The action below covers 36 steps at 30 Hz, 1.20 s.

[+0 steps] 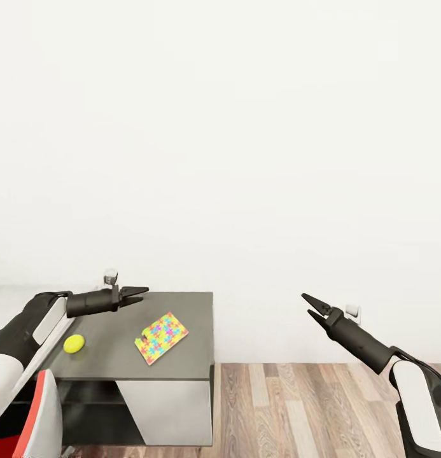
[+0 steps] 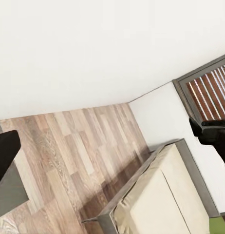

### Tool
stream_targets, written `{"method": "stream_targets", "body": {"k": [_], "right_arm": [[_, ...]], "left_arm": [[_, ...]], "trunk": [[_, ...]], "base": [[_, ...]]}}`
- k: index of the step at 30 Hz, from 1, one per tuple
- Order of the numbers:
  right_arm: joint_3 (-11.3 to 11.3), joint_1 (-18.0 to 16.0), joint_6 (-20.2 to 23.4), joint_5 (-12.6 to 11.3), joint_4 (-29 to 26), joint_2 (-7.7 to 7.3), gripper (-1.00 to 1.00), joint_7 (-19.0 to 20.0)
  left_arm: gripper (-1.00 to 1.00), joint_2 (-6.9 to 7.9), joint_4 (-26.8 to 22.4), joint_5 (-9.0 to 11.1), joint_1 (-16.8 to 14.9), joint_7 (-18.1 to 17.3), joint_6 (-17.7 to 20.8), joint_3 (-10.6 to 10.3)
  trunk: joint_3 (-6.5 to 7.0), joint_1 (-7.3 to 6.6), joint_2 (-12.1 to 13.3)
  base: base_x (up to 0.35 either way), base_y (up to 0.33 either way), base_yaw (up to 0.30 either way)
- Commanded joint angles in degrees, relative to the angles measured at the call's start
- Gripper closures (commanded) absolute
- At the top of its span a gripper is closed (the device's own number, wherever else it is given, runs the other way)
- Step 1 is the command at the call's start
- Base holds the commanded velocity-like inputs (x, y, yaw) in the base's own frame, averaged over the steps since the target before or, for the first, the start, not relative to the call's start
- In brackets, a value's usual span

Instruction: Put all the toys in the child's room - the three board games (two on the bed and one on the table), the two jigsaw puzzles on the table, and the tennis ball on the table - inside the toy box on the table in the child's room.

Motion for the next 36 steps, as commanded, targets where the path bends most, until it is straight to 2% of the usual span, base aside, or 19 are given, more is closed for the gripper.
{"method": "stream_targets", "body": {"k": [1, 2, 5, 7, 8, 11, 15, 17, 21, 31, 36], "right_arm": [[-0.1, -0.1, 0.3, 0.3, 0.0, 0.02, -1.00, 0.3], [-0.1, -0.1, 0.3, 0.3, 0.0, 0.01, -1.00, 0.3], [0.0, 0.0, 0.3, 0.3, -0.1, 0.06, -1.00, 0.3], [0.0, 0.0, 0.1, 0.3, -0.1, 0.07, -1.00, 0.4], [0.0, -0.1, 0.1, 0.3, -0.1, 0.08, -1.00, 0.4], [0.0, -0.1, -0.3, 0.3, -0.1, 0.08, -1.00, 0.4], [0.0, -0.1, -0.6, 0.4, -0.1, 0.02, -1.00, 0.3], [0.0, -0.1, -0.6, 0.3, 0.2, 0.00, -1.00, 0.4], [0.0, -0.1, -0.6, 0.4, 0.3, 0.00, -1.00, 0.3], [0.3, -0.1, -0.6, 0.4, 0.3, 0.08, -1.00, -0.4], [0.3, -0.1, -0.6, 0.3, 0.3, 0.08, -1.00, -1.4]], "left_arm": [[-1.00, 0.03, 0.1, 0.3, -0.1, 0.8, 0.3, -0.2], [-1.00, 0.01, 0.1, 0.3, -0.1, 1.4, 0.3, -0.2], [-1.00, -0.65, 0.1, 0.3, -0.1, 6.2, 0.3, -0.3], [-1.00, -2.28, 0.1, 0.3, -0.1, 12.4, 0.4, -0.2], [-1.00, -2.80, 0.1, 0.3, -0.1, 14.2, 0.4, -0.2], [-1.00, -6.09, 0.1, 0.6, -0.1, 25.4, 0.4, 0.0], [-1.00, -9.80, 0.1, 0.6, -0.1, 34.6, 0.3, 0.2], [-1.00, -10.81, 0.1, 0.7, -0.1, 38.4, 0.2, 0.2], [-1.00, -11.16, 0.1, 0.8, -0.1, 40.2, 0.0, 0.3], [-1.00, -11.21, 0.1, 0.6, -0.1, 40.9, -0.2, 0.3], [-1.00, -11.33, 0.2, 0.5, -0.1, 43.6, -2.1, 0.2]], "trunk": [[-0.17, 0.05, -0.1], [-0.20, 0.05, -0.1], [-0.31, 0.05, -0.1], [-0.37, 0.05, -0.1], [-0.39, 0.05, -0.1], [-0.41, 0.05, -0.1], [-0.42, 0.05, -0.1], [-0.42, 0.05, -0.1], [-0.42, 0.05, -0.1], [-0.42, 0.05, -0.1], [-0.42, 0.05, -0.1]], "base": [[0.063, 0.026, 0.258], [0.050, 0.021, 0.260], [0.023, 0.009, 0.263], [0.009, 0.004, 0.210], [0.005, 0.002, 0.138], [0.002, 0.001, 0.060], [0.001, 0.000, 0.017], [0.000, 0.000, 0.004], [0.000, 0.000, 0.001], [0.024, -0.014, 0.000], [0.200, -0.182, 0.000]]}}
